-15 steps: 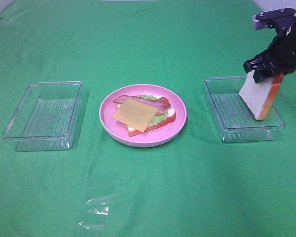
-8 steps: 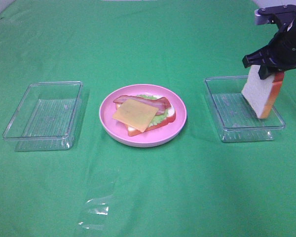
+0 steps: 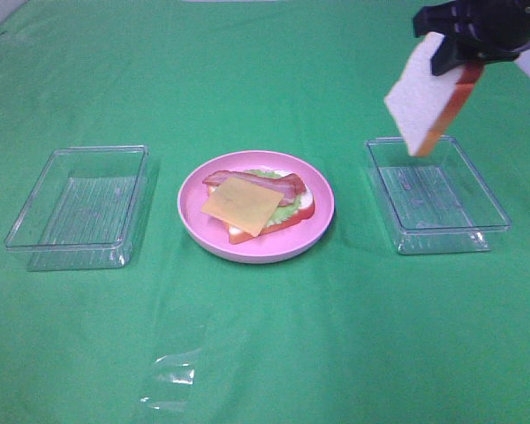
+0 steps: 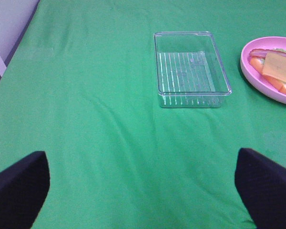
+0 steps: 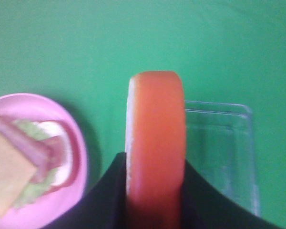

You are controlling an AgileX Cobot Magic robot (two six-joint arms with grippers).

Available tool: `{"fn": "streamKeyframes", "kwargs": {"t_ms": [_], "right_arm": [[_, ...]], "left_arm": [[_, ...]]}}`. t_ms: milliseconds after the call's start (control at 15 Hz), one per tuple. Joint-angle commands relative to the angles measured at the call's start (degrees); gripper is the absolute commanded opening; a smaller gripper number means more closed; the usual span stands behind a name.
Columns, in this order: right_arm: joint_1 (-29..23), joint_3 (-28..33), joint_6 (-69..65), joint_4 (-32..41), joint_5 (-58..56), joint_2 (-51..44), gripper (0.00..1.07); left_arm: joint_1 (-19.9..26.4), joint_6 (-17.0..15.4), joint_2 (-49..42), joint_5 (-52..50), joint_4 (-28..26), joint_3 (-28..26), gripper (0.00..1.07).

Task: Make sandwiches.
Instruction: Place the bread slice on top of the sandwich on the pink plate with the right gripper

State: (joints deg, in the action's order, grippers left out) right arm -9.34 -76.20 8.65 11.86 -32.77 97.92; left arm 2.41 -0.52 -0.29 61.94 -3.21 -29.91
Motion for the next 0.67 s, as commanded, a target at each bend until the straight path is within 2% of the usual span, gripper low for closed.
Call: {"fn": "streamKeyframes", "kwargs": {"t_ms": [67,400,667], "right_arm": [[-7.16,-0.34,1.49,9.22,1.66,1.26,0.21],[-14.73,-0.34,1.66,21.54,6.88,7.28,0.21],[-15.81,-0.34,2.46,29.79,8.54,12.43,0.21]], "left_arm": [[-0.06,0.17,-1.2,-0.17,-0.06,0.17,0.98],[-0.06,0.17,-1.2,-0.17,-0.06,0.17,0.98],[-0.06,0.17,-1.2,-0.17,-0.06,0.17,0.98]]}}
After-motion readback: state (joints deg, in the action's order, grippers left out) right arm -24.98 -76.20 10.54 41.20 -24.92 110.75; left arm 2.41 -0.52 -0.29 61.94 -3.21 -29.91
